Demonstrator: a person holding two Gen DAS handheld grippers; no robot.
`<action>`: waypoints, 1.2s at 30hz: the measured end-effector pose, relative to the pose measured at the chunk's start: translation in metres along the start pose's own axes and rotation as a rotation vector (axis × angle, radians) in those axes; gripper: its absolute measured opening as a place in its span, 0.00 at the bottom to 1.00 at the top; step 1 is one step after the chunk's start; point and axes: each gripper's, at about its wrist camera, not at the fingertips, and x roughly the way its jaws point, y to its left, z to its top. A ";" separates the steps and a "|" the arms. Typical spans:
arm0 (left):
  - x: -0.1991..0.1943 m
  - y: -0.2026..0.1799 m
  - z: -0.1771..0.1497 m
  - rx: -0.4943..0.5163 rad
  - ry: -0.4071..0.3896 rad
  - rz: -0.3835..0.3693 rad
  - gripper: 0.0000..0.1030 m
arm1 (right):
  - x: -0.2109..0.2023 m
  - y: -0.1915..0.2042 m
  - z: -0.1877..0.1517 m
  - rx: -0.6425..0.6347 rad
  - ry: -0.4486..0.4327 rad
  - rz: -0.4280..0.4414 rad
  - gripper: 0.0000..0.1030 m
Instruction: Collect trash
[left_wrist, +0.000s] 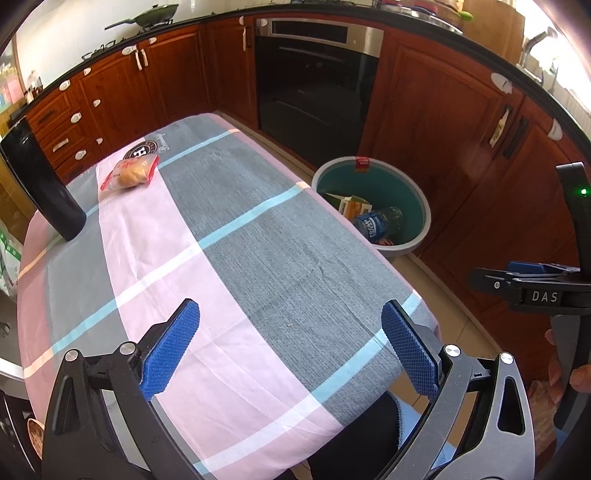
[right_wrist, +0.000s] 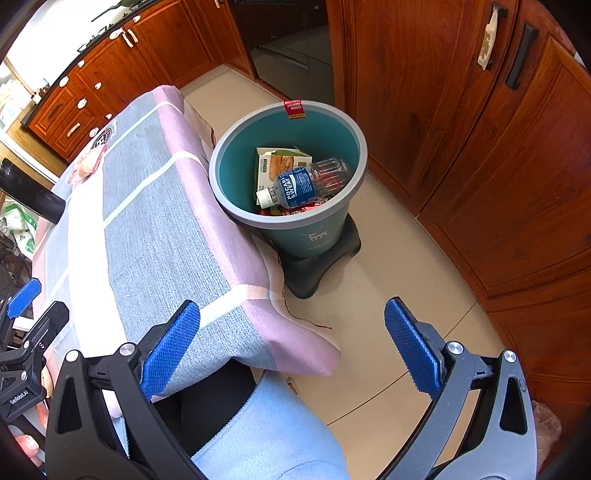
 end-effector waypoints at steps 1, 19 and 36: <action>0.001 -0.001 0.000 0.003 0.003 0.001 0.96 | 0.001 0.000 0.000 -0.001 0.002 0.001 0.93; 0.005 -0.004 -0.001 0.019 0.024 0.011 0.96 | 0.006 -0.003 0.000 0.003 0.015 0.003 0.93; 0.008 -0.005 -0.001 0.029 0.038 0.019 0.96 | 0.007 -0.001 0.001 -0.011 0.011 -0.021 0.93</action>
